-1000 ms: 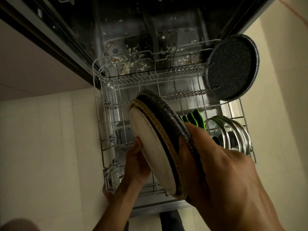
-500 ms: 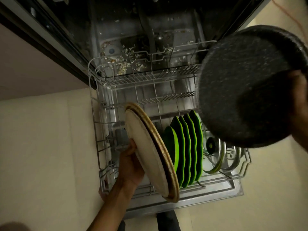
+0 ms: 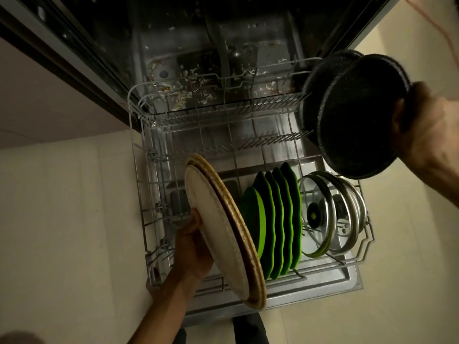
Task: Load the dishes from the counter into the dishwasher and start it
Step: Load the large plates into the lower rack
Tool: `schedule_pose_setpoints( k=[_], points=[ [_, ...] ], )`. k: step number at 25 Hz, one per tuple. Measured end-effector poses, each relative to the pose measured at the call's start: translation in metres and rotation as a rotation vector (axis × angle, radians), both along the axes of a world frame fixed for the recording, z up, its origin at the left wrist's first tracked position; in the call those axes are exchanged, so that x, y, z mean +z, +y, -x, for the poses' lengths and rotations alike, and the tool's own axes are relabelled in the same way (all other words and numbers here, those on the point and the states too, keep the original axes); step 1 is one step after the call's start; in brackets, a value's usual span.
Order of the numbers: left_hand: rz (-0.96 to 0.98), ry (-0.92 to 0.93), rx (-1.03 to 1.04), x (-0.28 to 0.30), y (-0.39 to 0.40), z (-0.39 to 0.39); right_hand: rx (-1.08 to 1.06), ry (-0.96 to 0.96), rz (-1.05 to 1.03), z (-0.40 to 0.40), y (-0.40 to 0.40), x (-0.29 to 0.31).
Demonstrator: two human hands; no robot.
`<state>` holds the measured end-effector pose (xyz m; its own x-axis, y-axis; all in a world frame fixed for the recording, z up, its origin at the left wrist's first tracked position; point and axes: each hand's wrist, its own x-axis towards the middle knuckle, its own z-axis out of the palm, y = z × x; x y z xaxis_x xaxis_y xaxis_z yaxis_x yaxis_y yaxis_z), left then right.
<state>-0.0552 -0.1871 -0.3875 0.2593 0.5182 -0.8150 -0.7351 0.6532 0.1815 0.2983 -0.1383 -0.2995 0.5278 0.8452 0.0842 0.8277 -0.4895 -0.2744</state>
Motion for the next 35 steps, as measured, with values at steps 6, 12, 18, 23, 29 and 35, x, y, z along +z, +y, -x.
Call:
schedule_pose_setpoints(
  k=[6,12,18,23,29,35],
  points=[
    [-0.043,0.004,-0.053,0.001,0.000,0.003,0.007,0.011,0.148,0.006,0.008,0.002],
    [-0.080,-0.036,-0.100,-0.002,0.001,0.007,0.018,0.078,0.176,0.009,0.018,-0.005],
    [-0.086,-0.040,-0.088,-0.003,0.002,0.007,0.097,0.071,0.234,0.010,0.036,-0.009],
    [-0.079,-0.031,-0.102,-0.005,0.003,0.008,0.090,0.113,0.235,-0.001,0.056,-0.018],
    [-0.075,-0.020,-0.081,-0.008,0.005,0.008,0.055,0.066,0.216,-0.016,0.074,-0.031],
    [0.008,0.026,-0.048,-0.012,0.001,0.008,0.074,-0.034,0.152,-0.016,0.082,-0.026]
  ],
)
